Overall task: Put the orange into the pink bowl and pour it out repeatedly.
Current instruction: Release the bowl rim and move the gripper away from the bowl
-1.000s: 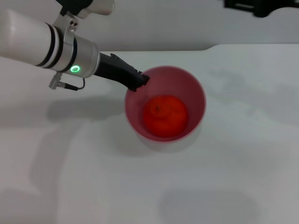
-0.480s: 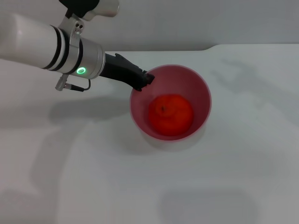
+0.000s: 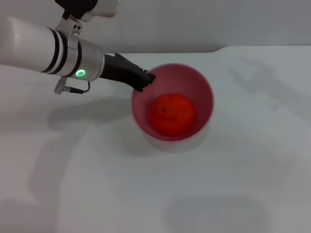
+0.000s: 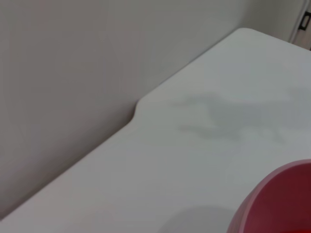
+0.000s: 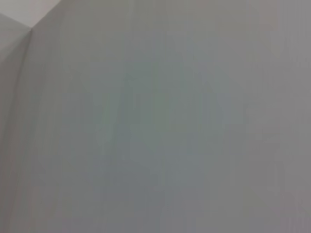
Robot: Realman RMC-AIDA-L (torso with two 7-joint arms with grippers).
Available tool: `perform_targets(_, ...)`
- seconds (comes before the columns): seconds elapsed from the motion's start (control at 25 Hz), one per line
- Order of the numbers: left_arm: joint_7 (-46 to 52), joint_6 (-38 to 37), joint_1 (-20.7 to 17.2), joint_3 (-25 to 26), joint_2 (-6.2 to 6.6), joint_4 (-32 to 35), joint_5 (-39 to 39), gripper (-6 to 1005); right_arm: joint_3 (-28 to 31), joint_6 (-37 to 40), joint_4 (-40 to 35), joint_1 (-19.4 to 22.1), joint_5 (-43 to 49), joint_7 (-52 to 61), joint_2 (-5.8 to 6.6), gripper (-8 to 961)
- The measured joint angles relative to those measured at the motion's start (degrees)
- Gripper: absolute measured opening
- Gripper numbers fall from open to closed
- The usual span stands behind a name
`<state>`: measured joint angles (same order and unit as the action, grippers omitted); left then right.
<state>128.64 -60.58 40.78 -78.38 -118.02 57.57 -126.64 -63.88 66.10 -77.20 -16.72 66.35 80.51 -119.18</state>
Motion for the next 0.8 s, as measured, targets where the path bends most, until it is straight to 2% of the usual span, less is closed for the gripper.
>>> perform_targets(0.4, 0.0, -1.0, 0.1, 0.2, 0.41, -0.1, -0.6, 43, -0.8, 0.2, 1.7, 0.1, -1.5, -1.5, 0.08, 524)
perform_targets(0.48, 0.1, -4.8, 0.4, 2.6, 0.76, 0.2, -2.2, 43, -0.8, 0.3, 1.7, 0.3, -1.5, -1.8, 0.09, 524)
perform_targets(0.56, 0.1, -5.3, 0.4, 2.9, 0.78, 0.2, -2.6, 43, -0.9, 0.3, 2.2, 0.8, -1.5, -4.4, 0.07, 524)
perform_targets(0.64, 0.8, -7.9, 1.0, 5.1, 0.85, 0.4, -6.3, 43, -1.0, 0.3, 2.6, 0.9, -1.5, -5.3, 0.02, 524)
perform_targets(0.8, 1.9, -9.0, 1.1, 5.4, 0.87, 0.4, -9.5, 42, -1.0, 0.3, 4.7, 1.0, -1.5, -6.3, 0.09, 524)
